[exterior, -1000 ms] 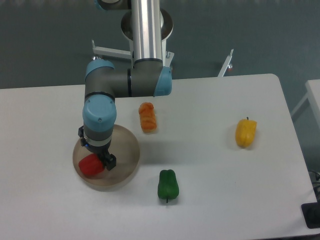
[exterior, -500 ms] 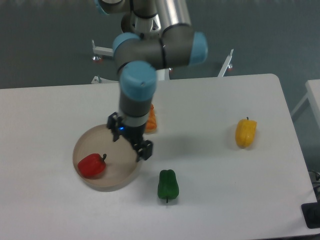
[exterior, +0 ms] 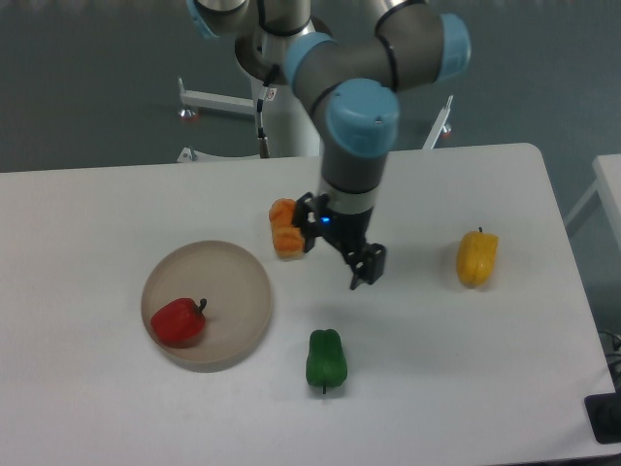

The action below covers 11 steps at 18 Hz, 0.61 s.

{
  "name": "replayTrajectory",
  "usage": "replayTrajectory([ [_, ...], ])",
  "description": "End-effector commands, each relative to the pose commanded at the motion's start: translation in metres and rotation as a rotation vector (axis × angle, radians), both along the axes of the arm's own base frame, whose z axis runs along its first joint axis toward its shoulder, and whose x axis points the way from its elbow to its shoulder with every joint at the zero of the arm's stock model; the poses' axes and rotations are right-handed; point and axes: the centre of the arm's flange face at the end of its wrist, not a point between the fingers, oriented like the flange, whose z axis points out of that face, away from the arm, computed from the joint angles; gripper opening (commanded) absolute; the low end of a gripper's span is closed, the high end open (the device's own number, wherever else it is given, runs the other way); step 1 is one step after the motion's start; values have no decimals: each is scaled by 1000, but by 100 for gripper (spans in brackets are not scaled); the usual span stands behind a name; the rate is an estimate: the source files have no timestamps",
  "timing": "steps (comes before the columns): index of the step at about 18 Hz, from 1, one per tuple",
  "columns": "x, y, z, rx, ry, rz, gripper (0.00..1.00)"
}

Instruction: Place the red pepper on the plate

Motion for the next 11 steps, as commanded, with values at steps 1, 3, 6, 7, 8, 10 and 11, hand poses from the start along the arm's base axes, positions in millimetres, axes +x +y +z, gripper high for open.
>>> replayTrajectory([
  [1,-16,-13,-1,-29,1,-28,100],
  [3,-31,-24,-2,-65,31,-88,100],
  [6,-51,-39,1,-114,69,-68,100],
  [7,-54,-40,-1,-117,66,-64,100],
  [8,-58,-43,-2,-118,64,-58,100],
  [10,-67,-48,0,-110,62,-44,100],
  [11,-71,-50,0,-101,61,-59,100],
])
